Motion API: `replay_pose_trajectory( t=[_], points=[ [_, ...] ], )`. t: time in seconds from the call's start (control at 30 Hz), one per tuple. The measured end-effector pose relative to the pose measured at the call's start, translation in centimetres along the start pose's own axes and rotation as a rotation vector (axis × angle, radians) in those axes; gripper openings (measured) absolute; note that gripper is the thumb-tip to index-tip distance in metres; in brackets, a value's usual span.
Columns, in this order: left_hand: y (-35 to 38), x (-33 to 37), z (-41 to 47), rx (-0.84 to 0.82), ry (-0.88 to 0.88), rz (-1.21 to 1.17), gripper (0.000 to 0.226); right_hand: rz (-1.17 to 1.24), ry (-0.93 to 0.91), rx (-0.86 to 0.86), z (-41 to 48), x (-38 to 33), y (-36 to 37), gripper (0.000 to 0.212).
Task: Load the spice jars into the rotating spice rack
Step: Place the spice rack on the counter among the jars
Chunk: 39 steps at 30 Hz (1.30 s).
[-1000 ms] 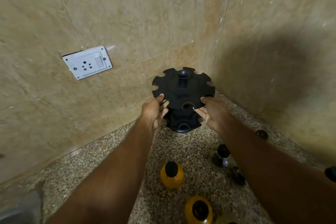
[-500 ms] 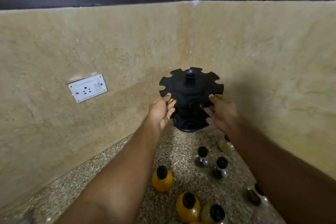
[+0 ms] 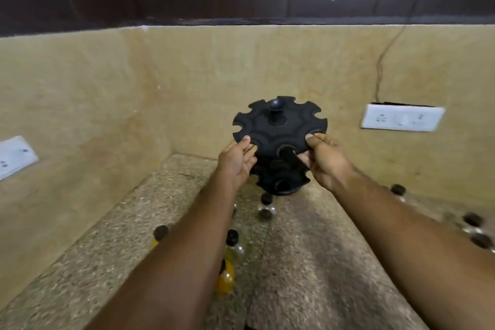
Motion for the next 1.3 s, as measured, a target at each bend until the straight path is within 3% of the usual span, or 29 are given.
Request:
replay_pose_trajectory(
  t=[0.07, 0.13, 0.33, 0.7, 0.8, 0.9, 1.1, 1.17, 1.23, 1.3],
  points=[
    [1.7, -4.5, -1.3, -0.063, -0.078, 0.011, 0.05, 0.034, 0.01, 0.089, -1.9, 0.6, -4.9, 0.026],
    [2.4, -8.3, -2.9, -0.1, -0.146, 0.045, 0.042, 0.066, 0.04, 0.141, -3.8, 1.7, -8.8, 0.02],
    [2.8, -17.7, -7.2, -0.109, -0.318, 0.1, 0.035, 0.123, 0.115, 0.288, -8.0, 6.4, -18.3, 0.032],
    [-0.2, -22.6, -8.4, -0.022, -0.347, 0.116, 0.024, 0.196, 0.234, 0.273, -8.7, 12.1, -22.0, 0.035],
    [0.4, -22.7, -8.0, -0.025, -0.304, 0.13, 0.028, 0.101, 0.25, 0.258, -7.7, 12.2, -22.7, 0.031],
    [1.0, -23.0, -7.5, -0.035, -0.261, 0.203, 0.025, -0.017, 0.238, 0.242, -6.5, 12.2, -24.2, 0.041],
    [0.1, -27.0, -11.0, -0.205, -0.35, 0.536, 0.077, -0.301, 0.197, 0.262, -7.6, 12.4, -27.5, 0.03],
    [0.4, -29.8, -13.1, -0.256, -0.392, 0.678, 0.069, -0.411, 0.196, 0.334, -8.8, 13.2, -30.4, 0.028],
    [0.8, -33.2, -14.5, -0.299, -0.418, 0.82, 0.045, -0.553, 0.207, 0.397, -10.0, 14.2, -33.4, 0.027],
    [1.8, -36.8, -15.1, -0.36, -0.371, 0.983, 0.036, -0.677, 0.211, 0.505, -11.2, 14.6, -37.0, 0.022]
  ],
)
Point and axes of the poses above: each hand's wrist, its own z-axis towards the middle knuckle, its own y-axis out of the palm, x = y × z, the point moved 5 cm from there along z, towards the middle knuckle, and after that the axes turned 11 degrees about -z, right-handed, at the moved point
